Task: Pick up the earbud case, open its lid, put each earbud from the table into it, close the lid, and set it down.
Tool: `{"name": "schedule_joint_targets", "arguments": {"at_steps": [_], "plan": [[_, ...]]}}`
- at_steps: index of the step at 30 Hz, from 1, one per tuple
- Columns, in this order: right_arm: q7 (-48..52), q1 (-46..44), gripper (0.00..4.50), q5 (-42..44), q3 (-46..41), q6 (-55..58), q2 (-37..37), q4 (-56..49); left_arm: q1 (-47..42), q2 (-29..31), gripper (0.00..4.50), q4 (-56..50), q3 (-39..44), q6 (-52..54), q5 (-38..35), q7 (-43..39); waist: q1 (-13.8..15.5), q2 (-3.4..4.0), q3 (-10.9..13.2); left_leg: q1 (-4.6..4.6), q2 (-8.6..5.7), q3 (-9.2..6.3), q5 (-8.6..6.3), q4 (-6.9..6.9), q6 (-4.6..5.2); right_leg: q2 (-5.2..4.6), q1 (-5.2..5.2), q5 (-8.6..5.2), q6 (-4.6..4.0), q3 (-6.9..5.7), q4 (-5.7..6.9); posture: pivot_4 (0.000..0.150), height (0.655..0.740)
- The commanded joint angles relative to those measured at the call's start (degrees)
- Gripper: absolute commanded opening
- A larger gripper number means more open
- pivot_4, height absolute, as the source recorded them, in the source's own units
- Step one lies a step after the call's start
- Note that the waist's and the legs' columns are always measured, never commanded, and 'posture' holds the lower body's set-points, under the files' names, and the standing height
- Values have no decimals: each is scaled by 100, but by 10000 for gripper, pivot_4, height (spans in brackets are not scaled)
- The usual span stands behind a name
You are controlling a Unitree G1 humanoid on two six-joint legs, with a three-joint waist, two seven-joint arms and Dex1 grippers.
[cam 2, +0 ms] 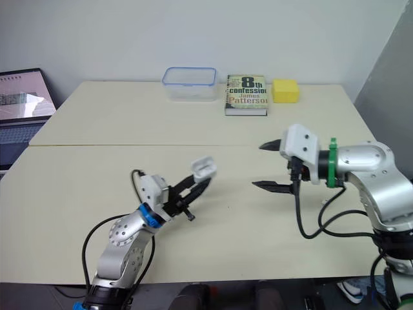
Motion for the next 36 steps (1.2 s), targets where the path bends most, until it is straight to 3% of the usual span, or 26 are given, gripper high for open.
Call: {"name": "schedule_joint_targets", "arguments": {"at_steps": [1,14,21,29,36], "plan": [[-87,678,45000,191,-925,-100,-269,-429,139,-91,7639,-164,209,-473,277,502,59,0,-1,1,-2,3,0,0,0,0,3,-1,1,-2,0,1500,7400],[314,3617,45000,417,-3154,434,-1100,-1173,95,-189,7638,-160,319,-598,412,1236,155,-2,-2,1,-5,22,0,1,0,1,11,-17,28,-3,-11,1500,7400],[156,4224,45000,515,-3506,614,-1003,-1452,84,-243,7638,-253,172,-451,295,1269,143,-3,-3,4,-2,27,0,1,0,6,15,-18,31,-1,-17,1500,7400],[-1051,3995,45000,245,-2648,650,-481,-1895,42,-137,7638,-138,81,-493,168,949,129,-4,-4,3,-2,28,0,1,-1,6,16,-18,32,0,-24,1500,7400],[-3134,2517,45000,-890,-107,1296,756,-1593,-37,-192,7638,-44,-20,-513,179,894,90,-11,-8,4,-2,26,2,-1,-4,7,15,-18,32,2,-25,1500,7400]]}}
